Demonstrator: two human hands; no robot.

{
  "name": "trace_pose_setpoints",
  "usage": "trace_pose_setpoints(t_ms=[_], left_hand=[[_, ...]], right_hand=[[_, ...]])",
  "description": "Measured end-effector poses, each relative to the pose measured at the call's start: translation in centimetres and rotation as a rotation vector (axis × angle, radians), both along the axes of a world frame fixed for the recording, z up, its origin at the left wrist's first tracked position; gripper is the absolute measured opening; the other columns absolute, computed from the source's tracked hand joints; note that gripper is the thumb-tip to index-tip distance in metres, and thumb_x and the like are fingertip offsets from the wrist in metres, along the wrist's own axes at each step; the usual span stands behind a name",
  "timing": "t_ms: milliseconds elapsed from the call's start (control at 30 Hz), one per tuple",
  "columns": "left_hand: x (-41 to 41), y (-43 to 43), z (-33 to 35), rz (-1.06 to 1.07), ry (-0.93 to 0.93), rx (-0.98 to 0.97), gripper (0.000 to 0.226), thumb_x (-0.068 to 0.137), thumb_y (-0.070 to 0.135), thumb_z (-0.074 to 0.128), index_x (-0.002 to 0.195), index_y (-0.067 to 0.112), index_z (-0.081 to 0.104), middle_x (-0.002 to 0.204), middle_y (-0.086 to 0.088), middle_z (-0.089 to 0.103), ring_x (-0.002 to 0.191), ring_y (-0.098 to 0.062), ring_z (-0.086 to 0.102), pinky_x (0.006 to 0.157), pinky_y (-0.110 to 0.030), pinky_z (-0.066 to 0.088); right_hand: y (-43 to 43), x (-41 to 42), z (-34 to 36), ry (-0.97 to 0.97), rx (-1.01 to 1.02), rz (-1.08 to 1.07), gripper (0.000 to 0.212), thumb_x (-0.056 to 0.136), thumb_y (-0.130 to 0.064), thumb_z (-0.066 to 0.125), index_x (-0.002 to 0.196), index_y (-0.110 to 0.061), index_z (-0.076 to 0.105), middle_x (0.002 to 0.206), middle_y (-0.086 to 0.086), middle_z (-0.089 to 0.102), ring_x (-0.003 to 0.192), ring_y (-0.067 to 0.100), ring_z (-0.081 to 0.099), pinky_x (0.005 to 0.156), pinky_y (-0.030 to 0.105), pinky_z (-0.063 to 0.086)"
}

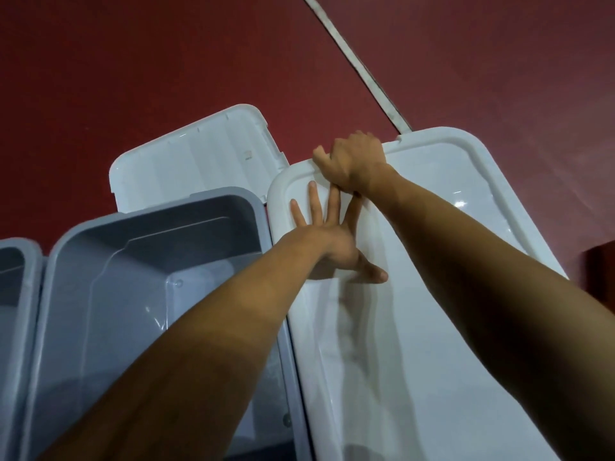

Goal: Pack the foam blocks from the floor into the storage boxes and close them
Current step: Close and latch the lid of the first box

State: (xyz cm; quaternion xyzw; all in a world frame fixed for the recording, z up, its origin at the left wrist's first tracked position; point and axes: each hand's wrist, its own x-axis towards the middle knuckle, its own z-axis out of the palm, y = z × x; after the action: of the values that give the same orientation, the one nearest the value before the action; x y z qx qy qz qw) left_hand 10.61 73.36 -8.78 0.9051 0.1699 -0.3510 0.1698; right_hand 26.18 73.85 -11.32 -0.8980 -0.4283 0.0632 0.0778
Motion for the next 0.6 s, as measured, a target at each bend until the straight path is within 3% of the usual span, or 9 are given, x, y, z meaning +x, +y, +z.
trace_pose_setpoints(t_ms=[100, 267, 400, 500, 600], left_hand=[[0.3, 0.1, -0.2, -0.021, 0.023, 0.030, 0.146, 0.059, 0.090, 0.063, 0.143, 0.033, -0.042, 0.143, -0.008, -0.057, 0.120, -0.038, -0.058, 0.097, -0.068, -0.033], [0.5, 0.1, -0.6, -0.013, 0.031, 0.055, 0.148, 0.054, 0.093, 0.061, 0.144, 0.034, -0.040, 0.146, -0.008, -0.055, 0.120, -0.039, -0.057, 0.096, -0.069, -0.033], [0.3, 0.1, -0.4, -0.024, 0.029, 0.061, 0.147, 0.056, 0.092, 0.061, 0.144, 0.033, -0.040, 0.146, -0.008, -0.054, 0.123, -0.040, -0.055, 0.098, -0.068, -0.031], [0.4, 0.2, -0.1, -0.023, 0.035, 0.057, 0.147, 0.056, 0.093, 0.061, 0.145, 0.033, -0.039, 0.146, -0.008, -0.054, 0.123, -0.040, -0.055, 0.100, -0.069, -0.030], [0.4, 0.1, -0.2, -0.021, 0.045, 0.053, 0.148, 0.055, 0.093, 0.062, 0.145, 0.033, -0.040, 0.145, -0.008, -0.055, 0.123, -0.041, -0.056, 0.101, -0.070, -0.029]], right_hand=[[-0.1, -0.4, 0.0, -0.035, 0.179, -0.057, 0.038, 0.094, -0.048, 0.037, 0.090, -0.013, 0.051, 0.076, 0.005, 0.056, 0.073, 0.019, 0.052, 0.077, 0.036, 0.047], [-1.0, -1.3, 0.7, -0.089, 0.183, -0.037, 0.021, 0.101, -0.039, 0.038, 0.096, -0.019, 0.038, 0.059, -0.007, 0.043, 0.050, 0.008, 0.040, 0.069, 0.029, 0.038], [-1.0, -1.2, 1.1, -0.157, 0.099, -0.016, 0.026, 0.103, -0.040, 0.032, 0.095, -0.017, 0.042, 0.059, -0.004, 0.041, 0.051, 0.011, 0.041, 0.063, 0.031, 0.041], [-1.1, -1.5, 0.7, -0.163, 0.098, -0.011, 0.047, 0.103, -0.042, 0.030, 0.076, -0.014, 0.056, 0.059, 0.000, 0.048, 0.056, 0.015, 0.048, 0.073, 0.034, 0.049], [-1.4, -1.6, 0.9, -0.152, 0.096, -0.010, 0.053, 0.103, -0.042, 0.031, 0.069, -0.013, 0.059, 0.059, 0.002, 0.049, 0.056, 0.014, 0.047, 0.073, 0.032, 0.049]])
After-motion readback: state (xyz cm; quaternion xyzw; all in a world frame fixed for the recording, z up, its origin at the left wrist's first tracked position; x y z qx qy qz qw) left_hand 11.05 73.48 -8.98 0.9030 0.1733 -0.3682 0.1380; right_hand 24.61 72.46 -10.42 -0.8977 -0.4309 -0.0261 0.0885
